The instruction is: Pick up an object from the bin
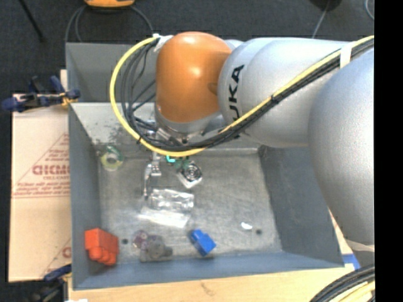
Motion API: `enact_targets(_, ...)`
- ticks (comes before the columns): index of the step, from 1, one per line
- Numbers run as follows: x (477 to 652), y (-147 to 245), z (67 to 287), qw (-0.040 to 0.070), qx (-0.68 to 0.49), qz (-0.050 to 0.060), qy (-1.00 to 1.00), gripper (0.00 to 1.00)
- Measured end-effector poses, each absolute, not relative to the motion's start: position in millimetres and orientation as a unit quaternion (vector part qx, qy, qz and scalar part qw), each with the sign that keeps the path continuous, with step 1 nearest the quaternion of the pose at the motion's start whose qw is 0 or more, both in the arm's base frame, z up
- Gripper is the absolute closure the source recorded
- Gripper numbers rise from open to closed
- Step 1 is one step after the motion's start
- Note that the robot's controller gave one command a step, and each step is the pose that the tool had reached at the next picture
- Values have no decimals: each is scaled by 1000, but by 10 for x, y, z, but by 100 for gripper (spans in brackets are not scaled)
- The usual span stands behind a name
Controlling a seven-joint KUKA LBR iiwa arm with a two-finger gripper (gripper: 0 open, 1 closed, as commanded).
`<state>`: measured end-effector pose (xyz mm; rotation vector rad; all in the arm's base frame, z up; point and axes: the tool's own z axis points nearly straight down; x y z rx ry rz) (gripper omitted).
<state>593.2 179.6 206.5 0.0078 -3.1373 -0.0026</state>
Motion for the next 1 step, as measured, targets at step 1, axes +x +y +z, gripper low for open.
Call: enact_targets(1,5299,1250,1190,-2,90,0,-996,0)
